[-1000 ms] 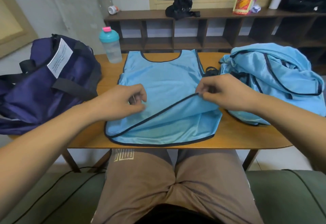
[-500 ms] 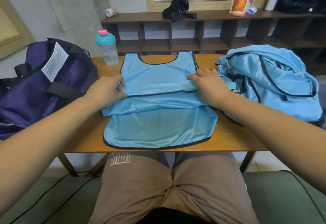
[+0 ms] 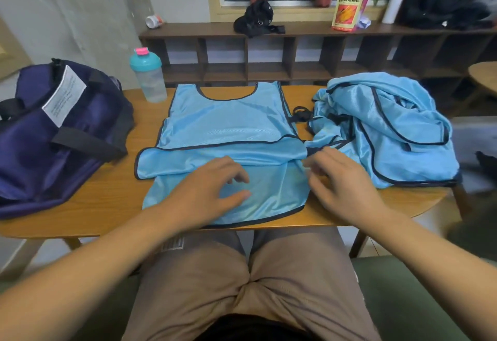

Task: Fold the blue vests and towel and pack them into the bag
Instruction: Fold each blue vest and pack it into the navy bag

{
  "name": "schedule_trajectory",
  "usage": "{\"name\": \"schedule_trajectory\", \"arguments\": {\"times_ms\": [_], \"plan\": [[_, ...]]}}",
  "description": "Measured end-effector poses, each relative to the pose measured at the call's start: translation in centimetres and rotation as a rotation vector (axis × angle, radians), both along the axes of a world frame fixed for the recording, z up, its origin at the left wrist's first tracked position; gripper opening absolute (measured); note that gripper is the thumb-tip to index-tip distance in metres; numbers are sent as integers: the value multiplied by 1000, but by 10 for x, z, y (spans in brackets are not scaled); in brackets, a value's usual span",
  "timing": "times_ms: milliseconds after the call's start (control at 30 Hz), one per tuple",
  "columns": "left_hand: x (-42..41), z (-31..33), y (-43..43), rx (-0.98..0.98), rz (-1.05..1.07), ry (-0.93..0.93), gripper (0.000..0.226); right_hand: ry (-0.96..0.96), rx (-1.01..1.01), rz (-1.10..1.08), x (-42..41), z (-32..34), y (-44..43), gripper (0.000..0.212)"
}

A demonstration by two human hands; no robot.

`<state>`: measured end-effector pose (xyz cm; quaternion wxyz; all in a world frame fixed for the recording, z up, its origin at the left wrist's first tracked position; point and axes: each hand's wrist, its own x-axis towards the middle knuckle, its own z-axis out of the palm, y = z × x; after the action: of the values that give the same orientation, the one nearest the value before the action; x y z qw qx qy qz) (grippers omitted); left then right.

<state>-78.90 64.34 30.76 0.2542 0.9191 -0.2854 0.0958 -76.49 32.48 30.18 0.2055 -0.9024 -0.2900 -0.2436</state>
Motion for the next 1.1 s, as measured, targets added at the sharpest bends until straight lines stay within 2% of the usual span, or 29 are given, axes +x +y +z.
{"name": "schedule_trajectory", "arguments": {"times_ms": [100, 200, 400, 567, 700, 867, 1000, 1100], "plan": [[-4, -21, -7, -17, -25, 37, 28, 78, 6, -45, -19, -17, -14, 12], [-4, -29, -5, -63, 8, 61, 27, 135, 43, -2, -29, -30, -19, 18], [-5, -27, -2, -190, 56, 130, 16, 59, -22, -1, -52, -44, 1, 42], [-8, -23, -1, -293, 92, 180, 13, 34, -55, 12, -61, -45, 20, 38], [-10, -22, -2, -241, 58, 164, 18, 68, -47, 28, -62, -42, 17, 36], [-14, -20, -2, -146, 15, 189, 35, 123, -12, 12, -54, -35, 7, 33], [-17, -23, 1, -107, 17, 185, 41, 106, -127, 5, -49, -31, 2, 39], [-19, -24, 3, -100, 27, 187, 42, 83, -194, -1, -49, -32, -4, 50]]}}
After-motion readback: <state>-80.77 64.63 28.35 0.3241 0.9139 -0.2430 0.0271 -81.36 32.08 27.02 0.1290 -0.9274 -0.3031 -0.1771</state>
